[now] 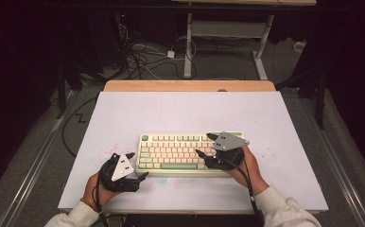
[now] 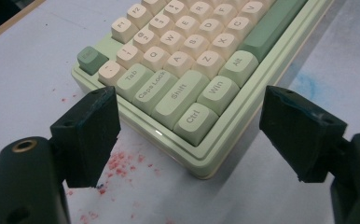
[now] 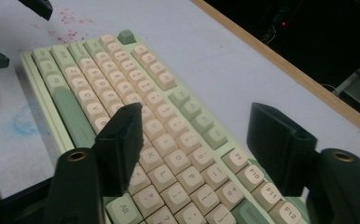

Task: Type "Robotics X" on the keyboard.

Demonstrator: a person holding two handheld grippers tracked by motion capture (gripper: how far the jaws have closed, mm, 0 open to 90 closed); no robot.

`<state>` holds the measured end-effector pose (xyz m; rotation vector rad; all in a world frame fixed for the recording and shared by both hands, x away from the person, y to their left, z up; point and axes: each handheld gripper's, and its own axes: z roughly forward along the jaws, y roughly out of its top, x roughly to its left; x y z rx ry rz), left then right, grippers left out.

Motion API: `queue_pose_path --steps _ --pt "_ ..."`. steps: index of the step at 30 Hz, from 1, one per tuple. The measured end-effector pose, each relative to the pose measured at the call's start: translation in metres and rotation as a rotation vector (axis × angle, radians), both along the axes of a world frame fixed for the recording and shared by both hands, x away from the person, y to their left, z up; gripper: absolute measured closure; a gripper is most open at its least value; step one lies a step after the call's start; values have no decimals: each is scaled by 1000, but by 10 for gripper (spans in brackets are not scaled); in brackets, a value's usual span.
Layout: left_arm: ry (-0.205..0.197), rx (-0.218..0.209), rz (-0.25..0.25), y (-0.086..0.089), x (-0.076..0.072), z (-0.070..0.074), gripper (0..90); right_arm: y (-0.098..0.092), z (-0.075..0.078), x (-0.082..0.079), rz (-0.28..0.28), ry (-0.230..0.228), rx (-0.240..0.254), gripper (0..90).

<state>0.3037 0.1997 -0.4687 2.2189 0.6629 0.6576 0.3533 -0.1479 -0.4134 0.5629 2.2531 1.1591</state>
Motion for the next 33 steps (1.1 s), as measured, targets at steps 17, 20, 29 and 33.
queue_pose_path --steps 17,20,29,33 --pt "4 -39 -5 -1 -1 7 208 -36 3 -26 -46 -63 60 192" --pt "1 -42 -4 -3 -1 9 208 -45 2 -32 -53 -65 61 189" --pt "58 -17 -41 -14 7 16 358 -70 -2 -47 -81 -72 59 191" --pt "84 -33 -60 -20 13 21 530 -79 -8 -53 -95 -58 59 190"
